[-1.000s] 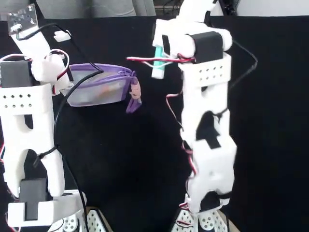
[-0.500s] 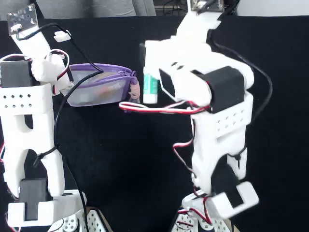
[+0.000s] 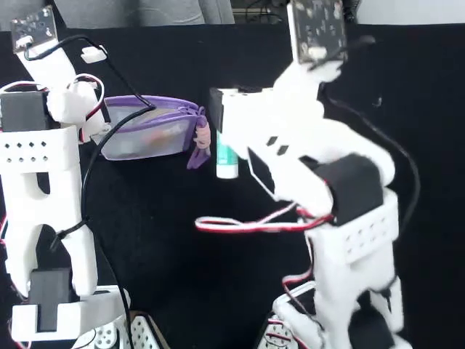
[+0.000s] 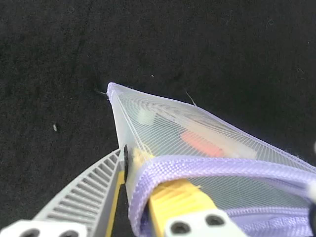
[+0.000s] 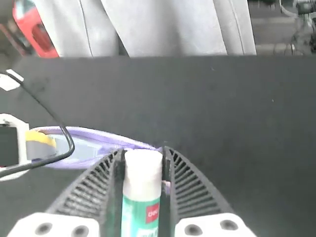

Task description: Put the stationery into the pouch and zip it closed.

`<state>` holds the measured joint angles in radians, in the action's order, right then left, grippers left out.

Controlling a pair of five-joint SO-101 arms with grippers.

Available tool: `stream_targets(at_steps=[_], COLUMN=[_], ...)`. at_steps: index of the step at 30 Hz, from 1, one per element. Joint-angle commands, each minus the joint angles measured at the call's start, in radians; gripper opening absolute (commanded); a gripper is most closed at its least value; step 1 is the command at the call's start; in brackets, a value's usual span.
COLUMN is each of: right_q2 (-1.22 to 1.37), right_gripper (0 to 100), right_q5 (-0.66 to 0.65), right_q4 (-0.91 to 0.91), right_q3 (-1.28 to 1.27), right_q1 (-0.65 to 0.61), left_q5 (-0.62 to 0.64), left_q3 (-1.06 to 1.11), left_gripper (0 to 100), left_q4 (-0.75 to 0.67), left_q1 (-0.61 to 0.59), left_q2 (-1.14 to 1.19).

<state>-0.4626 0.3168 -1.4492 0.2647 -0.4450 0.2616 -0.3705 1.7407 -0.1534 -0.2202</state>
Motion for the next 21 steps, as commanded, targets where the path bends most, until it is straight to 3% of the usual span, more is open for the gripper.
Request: stream_targets(at_steps=[1, 9, 15, 21], right_q2=[-0.222, -0.469, -0.506, -0.506], right_gripper=[1.1, 1.1, 1.1, 1.1], right_q5=[-0.057, -0.066, -0.075, -0.210], right_q4=[0.359, 0.752, 1.077, 1.498], right_q3=[-0.369, -0.725, -0.928, -1.142], right_q1=[-0.017, -0.026, -0.141, -0.224], left_q5=[0.008, 0.006, 0.006, 0.006], left_q3=[-0.005, -0.005, -0.008, -0.012], left_gripper=[3, 3, 3, 3], left_q4=[-0.020, -0.023, -0.028, -0.028], left_q1=[0.005, 0.012, 0.019, 0.082], left_q2=[-0.029, -0.029, -0.032, -0.037])
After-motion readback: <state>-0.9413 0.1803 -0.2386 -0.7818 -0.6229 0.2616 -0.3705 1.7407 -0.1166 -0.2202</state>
